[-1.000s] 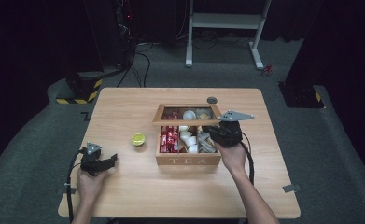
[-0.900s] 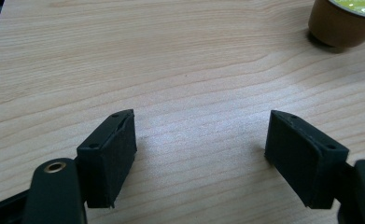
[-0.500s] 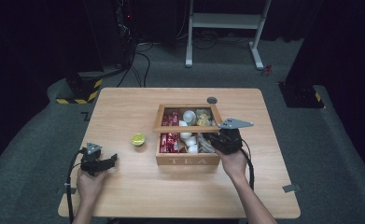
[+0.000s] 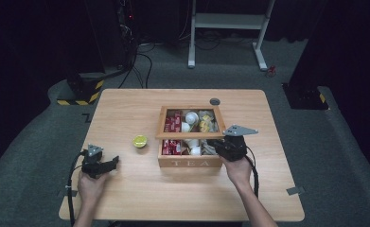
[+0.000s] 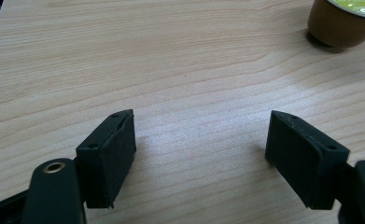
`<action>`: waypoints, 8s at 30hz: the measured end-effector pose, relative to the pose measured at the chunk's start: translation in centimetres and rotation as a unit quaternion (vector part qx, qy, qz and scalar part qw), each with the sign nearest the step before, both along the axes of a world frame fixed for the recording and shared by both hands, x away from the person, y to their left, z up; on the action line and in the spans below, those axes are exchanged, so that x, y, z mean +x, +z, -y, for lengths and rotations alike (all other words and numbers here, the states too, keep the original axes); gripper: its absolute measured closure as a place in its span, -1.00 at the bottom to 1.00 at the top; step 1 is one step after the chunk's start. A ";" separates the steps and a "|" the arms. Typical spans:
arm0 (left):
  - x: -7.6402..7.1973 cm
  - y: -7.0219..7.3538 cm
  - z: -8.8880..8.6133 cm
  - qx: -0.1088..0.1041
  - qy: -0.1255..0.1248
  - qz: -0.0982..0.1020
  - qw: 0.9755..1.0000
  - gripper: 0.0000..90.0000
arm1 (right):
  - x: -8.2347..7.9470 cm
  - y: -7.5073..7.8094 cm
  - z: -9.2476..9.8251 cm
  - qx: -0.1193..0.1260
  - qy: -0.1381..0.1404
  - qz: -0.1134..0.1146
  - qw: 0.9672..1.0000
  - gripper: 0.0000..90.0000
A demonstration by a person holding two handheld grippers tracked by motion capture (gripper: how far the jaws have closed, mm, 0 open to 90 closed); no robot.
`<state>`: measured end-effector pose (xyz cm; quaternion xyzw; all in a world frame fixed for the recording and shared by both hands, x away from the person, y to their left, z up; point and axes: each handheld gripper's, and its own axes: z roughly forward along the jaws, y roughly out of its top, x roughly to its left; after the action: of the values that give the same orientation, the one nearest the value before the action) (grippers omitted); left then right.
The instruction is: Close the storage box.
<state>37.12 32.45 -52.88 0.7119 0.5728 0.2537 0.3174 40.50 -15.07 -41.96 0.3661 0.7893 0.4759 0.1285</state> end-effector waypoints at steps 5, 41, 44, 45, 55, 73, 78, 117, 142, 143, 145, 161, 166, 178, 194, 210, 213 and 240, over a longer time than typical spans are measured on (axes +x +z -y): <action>0.0 0.0 0.0 0.001 0.000 0.001 1.000 -0.45 | -0.3 -0.6 0.3 0.001 -0.003 -0.007 1.000 1.00; 0.0 0.0 0.0 0.001 0.006 0.000 1.000 -0.45 | -2.5 -4.0 0.2 -0.001 -0.004 -0.034 0.999 0.99; 0.0 0.0 0.0 0.001 0.006 0.000 1.000 -0.45 | -2.5 -4.2 0.2 -0.002 -0.003 -0.038 0.999 0.99; 0.0 0.0 0.0 0.001 0.006 0.000 1.000 -0.45 | -2.5 -4.4 0.2 0.000 -0.002 -0.047 0.999 0.99; 0.0 0.0 0.0 0.001 0.006 0.000 1.000 -0.45 | -2.7 -5.2 0.5 0.004 0.000 -0.052 0.999 0.99; 0.0 0.0 0.0 0.001 0.006 0.000 1.000 -0.45 | -3.5 -6.0 0.5 0.002 0.011 -0.042 0.999 0.94; 0.0 0.0 0.0 0.001 0.006 0.000 1.000 -0.45 | -3.8 -5.8 0.8 0.005 0.014 -0.038 0.999 0.92; 0.0 0.0 0.0 0.001 0.008 0.003 1.000 -0.45 | -2.0 0.2 5.9 0.059 -0.042 0.028 0.997 0.29; 0.0 0.0 0.0 0.001 0.008 0.002 1.000 -0.45 | -1.2 0.8 8.3 0.054 -0.080 0.027 0.995 0.28; 0.0 0.0 0.0 0.001 0.007 0.002 1.000 -0.45 | -1.1 0.8 8.4 0.052 -0.081 0.026 0.995 0.28; 0.0 0.0 0.0 0.001 0.007 0.002 1.000 -0.45 | -1.0 0.8 8.5 0.052 -0.083 0.026 0.995 0.28; 0.0 0.0 0.0 0.001 0.008 0.002 1.000 -0.45 | -0.6 0.0 10.7 0.048 -0.124 0.025 0.991 0.26; 0.0 0.0 0.0 0.001 0.008 0.002 1.000 -0.45 | -0.4 -0.7 11.3 0.038 -0.139 0.018 0.989 0.25; 0.0 0.0 0.0 0.001 0.007 0.002 1.000 -0.45 | 0.0 -2.5 12.7 0.034 -0.173 0.006 0.984 0.25; 0.0 0.0 0.0 0.001 0.007 0.002 1.000 -0.45 | 0.3 -5.4 12.8 -0.017 -0.198 -0.013 0.980 0.23; -0.1 0.0 0.0 0.001 0.007 0.002 1.000 -0.45 | 0.5 -7.8 12.3 -0.069 -0.213 -0.025 0.974 0.19; 0.0 0.0 0.0 0.001 0.007 0.002 1.000 -0.45 | 0.6 -8.2 12.3 -0.081 -0.216 -0.020 0.973 0.18; 0.0 0.0 0.0 0.001 0.007 0.002 1.000 -0.46 | 0.8 -10.3 10.9 -0.120 -0.227 -0.043 0.965 -0.08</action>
<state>37.08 32.41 -52.91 0.7079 0.5767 0.2575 0.3164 41.35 -26.02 -52.25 0.5380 0.7413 0.3200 0.2423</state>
